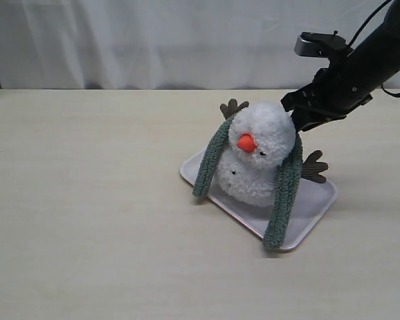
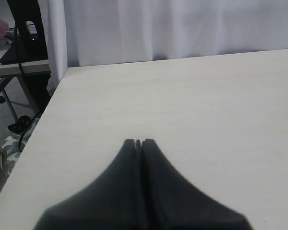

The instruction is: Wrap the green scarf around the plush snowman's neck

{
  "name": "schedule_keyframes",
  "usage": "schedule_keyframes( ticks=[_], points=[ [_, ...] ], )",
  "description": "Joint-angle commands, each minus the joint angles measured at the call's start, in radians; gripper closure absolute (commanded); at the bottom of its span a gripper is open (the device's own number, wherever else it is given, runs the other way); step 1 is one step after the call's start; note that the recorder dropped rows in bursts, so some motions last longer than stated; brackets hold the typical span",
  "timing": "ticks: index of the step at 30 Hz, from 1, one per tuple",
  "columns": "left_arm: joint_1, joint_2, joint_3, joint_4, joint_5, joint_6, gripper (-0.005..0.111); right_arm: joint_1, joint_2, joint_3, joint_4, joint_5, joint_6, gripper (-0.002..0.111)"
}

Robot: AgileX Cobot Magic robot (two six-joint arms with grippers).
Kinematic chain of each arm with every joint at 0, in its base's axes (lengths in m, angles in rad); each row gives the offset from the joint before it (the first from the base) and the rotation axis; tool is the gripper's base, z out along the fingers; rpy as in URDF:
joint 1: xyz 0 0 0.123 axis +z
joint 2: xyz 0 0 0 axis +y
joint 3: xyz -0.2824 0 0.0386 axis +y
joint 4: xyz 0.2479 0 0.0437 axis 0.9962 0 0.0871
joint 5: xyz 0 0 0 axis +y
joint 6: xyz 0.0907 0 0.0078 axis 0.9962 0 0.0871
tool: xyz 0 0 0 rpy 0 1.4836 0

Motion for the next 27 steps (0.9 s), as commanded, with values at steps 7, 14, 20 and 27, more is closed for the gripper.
schedule_keyframes(
  ticks=[7,14,20,27],
  points=[
    [0.001,-0.002,0.002,-0.004,-0.011,0.001,0.107,0.001,0.025,0.007,0.017,0.036,-0.006,0.080],
    [0.001,-0.002,0.002,-0.004,-0.011,0.001,0.107,0.001,0.054,0.009,0.017,0.053,-0.006,0.080],
    [0.001,-0.002,0.002,-0.004,-0.014,0.001,0.107,0.001,0.014,0.007,0.017,0.042,-0.008,0.080],
    [0.001,-0.002,0.002,-0.004,-0.014,0.001,0.107,0.001,-0.013,0.007,0.017,0.133,0.004,0.080]
  ],
)
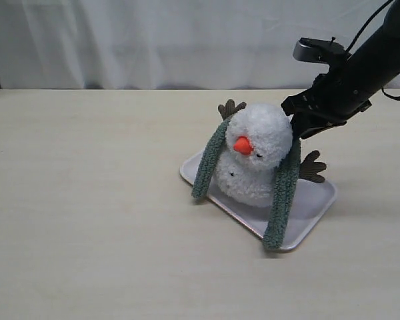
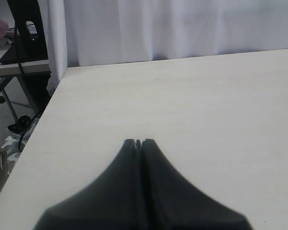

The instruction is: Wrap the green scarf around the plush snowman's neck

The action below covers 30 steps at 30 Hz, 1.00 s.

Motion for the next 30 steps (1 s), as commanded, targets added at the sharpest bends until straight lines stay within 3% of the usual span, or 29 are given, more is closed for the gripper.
schedule_keyframes(
  ticks=[1,19,24,30],
  points=[
    [0.001,-0.002,0.002,-0.004,-0.014,0.001,0.107,0.001,-0.011,0.003,0.002,0.077,0.012,0.080],
    [0.001,-0.002,0.002,-0.004,-0.012,0.001,0.107,0.001,-0.111,0.030,0.002,0.203,0.014,0.080],
    [0.001,-0.002,0.002,-0.004,-0.012,0.001,0.107,0.001,-0.176,0.035,0.101,0.203,-0.030,0.079],
    [0.001,-0.002,0.002,-0.004,-0.012,0.001,0.107,0.001,-0.319,0.175,0.143,0.203,-0.059,0.079]
  ],
)
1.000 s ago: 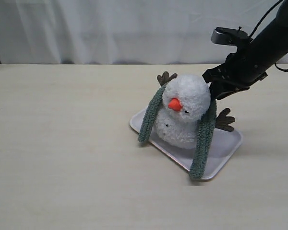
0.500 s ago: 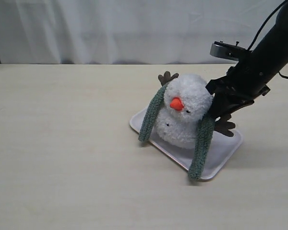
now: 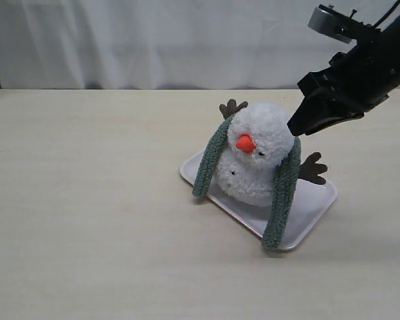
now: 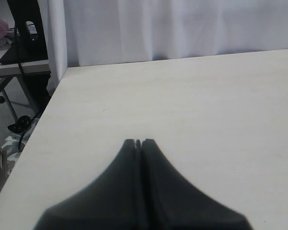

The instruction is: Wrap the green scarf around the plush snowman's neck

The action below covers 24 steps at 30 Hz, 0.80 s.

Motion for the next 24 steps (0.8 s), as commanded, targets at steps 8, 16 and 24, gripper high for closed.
schedule_keyframes(
  ticks=[8,16,24],
  points=[
    [0.001,-0.002,0.002,-0.004,-0.012,0.001,0.107,0.001,-0.322,0.356,0.111,0.001,-0.092,0.072],
    [0.001,-0.002,0.002,-0.004,-0.015,0.001,0.107,0.001,-0.459,0.639,0.246,-0.237,-0.127,0.051],
    [0.001,-0.002,0.002,-0.004,-0.015,0.001,0.107,0.001,-0.347,0.787,0.246,-0.581,-0.124,0.051]
  ],
)
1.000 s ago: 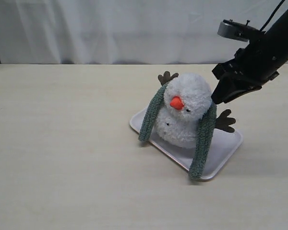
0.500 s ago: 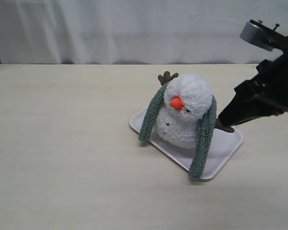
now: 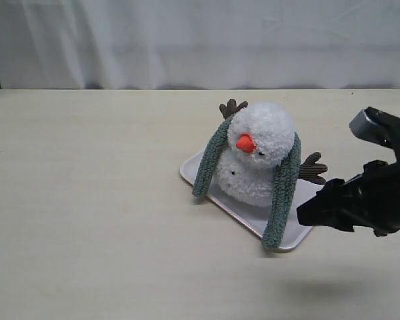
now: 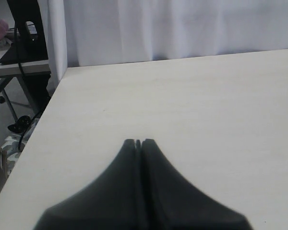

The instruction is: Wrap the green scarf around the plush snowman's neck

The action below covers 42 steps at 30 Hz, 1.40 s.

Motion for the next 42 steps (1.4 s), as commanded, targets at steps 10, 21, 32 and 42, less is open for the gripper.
schedule_keyframes(
  ticks=[10,21,32,42],
  points=[
    [0.001,-0.002,0.002,-0.004,-0.015,0.001,0.107,0.079,0.279,0.036,0.226,-0.192,-0.241,0.051],
    [0.001,-0.002,0.002,-0.004,-0.015,0.001,0.107,0.188,0.348,0.036,0.309,-0.488,-0.150,0.051],
    [0.001,-0.002,0.002,-0.004,-0.011,0.001,0.107,0.188,0.414,0.031,0.586,-0.422,-0.320,0.074],
    [0.001,-0.002,0.002,-0.004,-0.011,0.001,0.107,0.188,0.424,0.017,0.957,-0.191,-0.718,0.104]
  ],
)
